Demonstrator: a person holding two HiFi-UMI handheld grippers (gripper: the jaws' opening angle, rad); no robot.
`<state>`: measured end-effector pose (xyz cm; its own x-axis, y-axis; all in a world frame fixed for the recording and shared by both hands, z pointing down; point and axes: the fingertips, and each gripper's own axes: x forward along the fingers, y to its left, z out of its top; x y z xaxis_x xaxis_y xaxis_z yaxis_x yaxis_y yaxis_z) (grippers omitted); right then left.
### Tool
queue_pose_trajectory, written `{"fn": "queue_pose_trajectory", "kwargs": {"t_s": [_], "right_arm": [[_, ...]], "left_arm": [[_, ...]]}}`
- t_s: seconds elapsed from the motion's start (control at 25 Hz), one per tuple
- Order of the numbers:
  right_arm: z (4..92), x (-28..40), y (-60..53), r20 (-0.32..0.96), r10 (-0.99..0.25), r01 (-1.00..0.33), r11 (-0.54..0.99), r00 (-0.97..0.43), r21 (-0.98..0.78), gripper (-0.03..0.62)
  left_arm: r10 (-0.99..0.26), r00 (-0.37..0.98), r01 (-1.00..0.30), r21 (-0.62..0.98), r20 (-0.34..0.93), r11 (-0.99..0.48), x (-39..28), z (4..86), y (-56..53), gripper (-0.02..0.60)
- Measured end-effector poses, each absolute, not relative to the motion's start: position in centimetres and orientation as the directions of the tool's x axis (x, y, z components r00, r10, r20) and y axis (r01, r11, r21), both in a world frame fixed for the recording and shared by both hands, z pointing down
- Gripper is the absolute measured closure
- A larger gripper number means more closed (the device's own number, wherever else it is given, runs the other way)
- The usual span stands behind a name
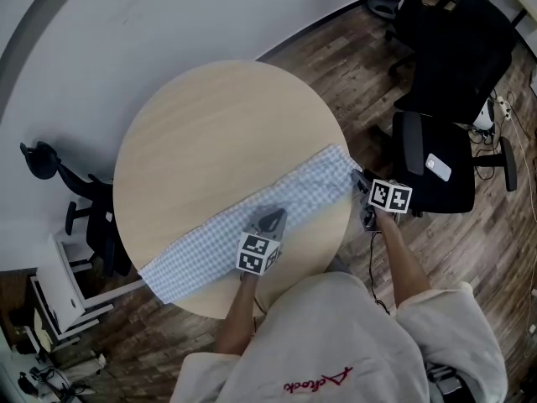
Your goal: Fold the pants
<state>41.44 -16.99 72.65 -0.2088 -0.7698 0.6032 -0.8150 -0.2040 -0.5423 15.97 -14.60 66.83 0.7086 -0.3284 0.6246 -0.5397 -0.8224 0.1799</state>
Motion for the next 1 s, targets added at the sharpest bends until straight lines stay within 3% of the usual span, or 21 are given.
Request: {"fn": "queue_pose_trajectory", "kwargs": {"t_s": [0.24,0.48,0.52,0.6,0.68,1.0], "right_arm": [[72.3,41.2,-17.3,0.515,-0.818,-0.713,-0.2,-0.256,-0.672,0.385],[74.9,40.6,-16.9,0.521,-0.805,-0.606,-0.272,-0.282,-0.748,0.385],[75.0,40.5,-17.0,0.51,-0.808,-0.581,-0.271,-0.297,-0.767,0.39],[74.8,40.2,-17.3,0.479,-0.819,-0.553,-0.251,-0.315,-0.794,0.46],[74.0,40.3,-17.6,0.471,-0.829,-0.596,-0.221,-0.302,-0.772,0.495],[71.0,41.2,-19.9,0.375,-0.859,-0.641,-0.074,-0.348,-0.764,0.519]], "left_arm": [[-0.312,0.715,-0.524,0.183,0.626,-0.832,17.1,66.9,-14.4,0.545],[-0.31,0.706,-0.521,0.171,0.636,-0.836,17.3,66.9,-14.5,0.545],[-0.311,0.704,-0.523,0.17,0.638,-0.835,17.3,67.0,-14.5,0.545],[-0.314,0.699,-0.527,0.167,0.642,-0.833,17.2,67.1,-14.7,0.544],[-0.316,0.697,-0.529,0.165,0.644,-0.832,17.2,67.1,-14.8,0.544],[-0.311,0.699,-0.528,0.172,0.644,-0.832,18.3,67.5,-15.0,0.543]]}}
